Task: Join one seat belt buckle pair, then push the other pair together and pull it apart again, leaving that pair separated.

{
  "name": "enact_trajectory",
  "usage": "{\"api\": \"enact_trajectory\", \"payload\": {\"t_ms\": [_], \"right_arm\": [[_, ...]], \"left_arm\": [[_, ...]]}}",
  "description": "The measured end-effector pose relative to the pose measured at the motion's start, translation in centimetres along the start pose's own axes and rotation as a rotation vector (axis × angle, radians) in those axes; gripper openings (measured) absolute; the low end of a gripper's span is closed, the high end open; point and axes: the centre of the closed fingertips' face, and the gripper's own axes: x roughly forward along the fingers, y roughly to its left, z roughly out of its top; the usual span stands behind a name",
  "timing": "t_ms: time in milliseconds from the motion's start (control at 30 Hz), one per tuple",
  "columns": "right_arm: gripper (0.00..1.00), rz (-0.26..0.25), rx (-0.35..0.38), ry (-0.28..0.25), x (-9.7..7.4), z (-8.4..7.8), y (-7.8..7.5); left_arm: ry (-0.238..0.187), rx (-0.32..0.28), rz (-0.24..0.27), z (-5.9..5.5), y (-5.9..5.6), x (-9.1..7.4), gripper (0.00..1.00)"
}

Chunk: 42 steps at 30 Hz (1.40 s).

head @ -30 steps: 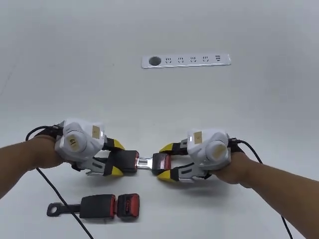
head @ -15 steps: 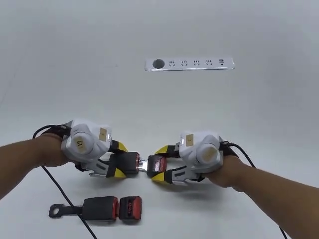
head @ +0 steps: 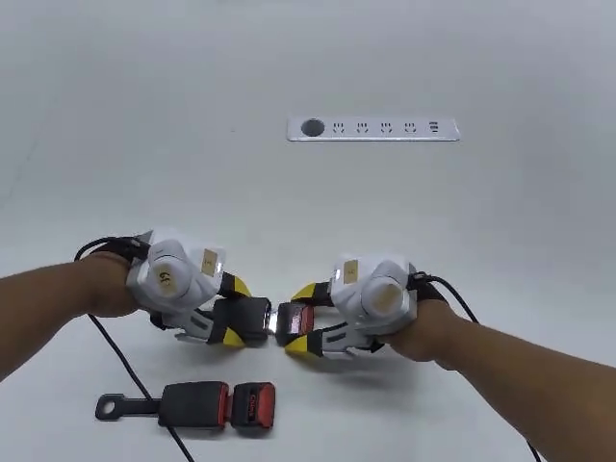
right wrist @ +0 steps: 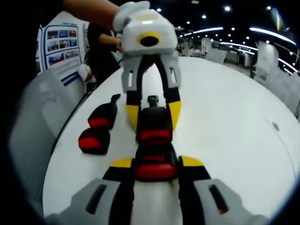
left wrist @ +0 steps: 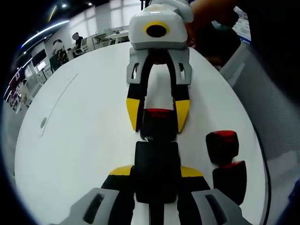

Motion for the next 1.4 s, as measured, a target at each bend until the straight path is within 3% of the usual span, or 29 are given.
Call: {"api": "enact_trajectory", "payload": {"t_ms": [500, 1200, 1400], "right_arm": [[0.35, -0.017, -0.007, 0.038, 0.7, 0.3, 0.0], [0.36, -0.026, -0.006, 0.035, 0.7, 0.3, 0.0], [0.36, -0.023, -0.011, 0.039, 0.0, -0.2, -0.2]], "left_arm": [[0.008, 0.014, -0.01, -1.3, 1.0, 0.8, 0.36], [0.004, 0.011, -0.012, -1.6, 1.1, 1.1, 0.37], [-0.006, 0.003, -0.01, -1.6, 1.0, 1.0, 0.37]]}}
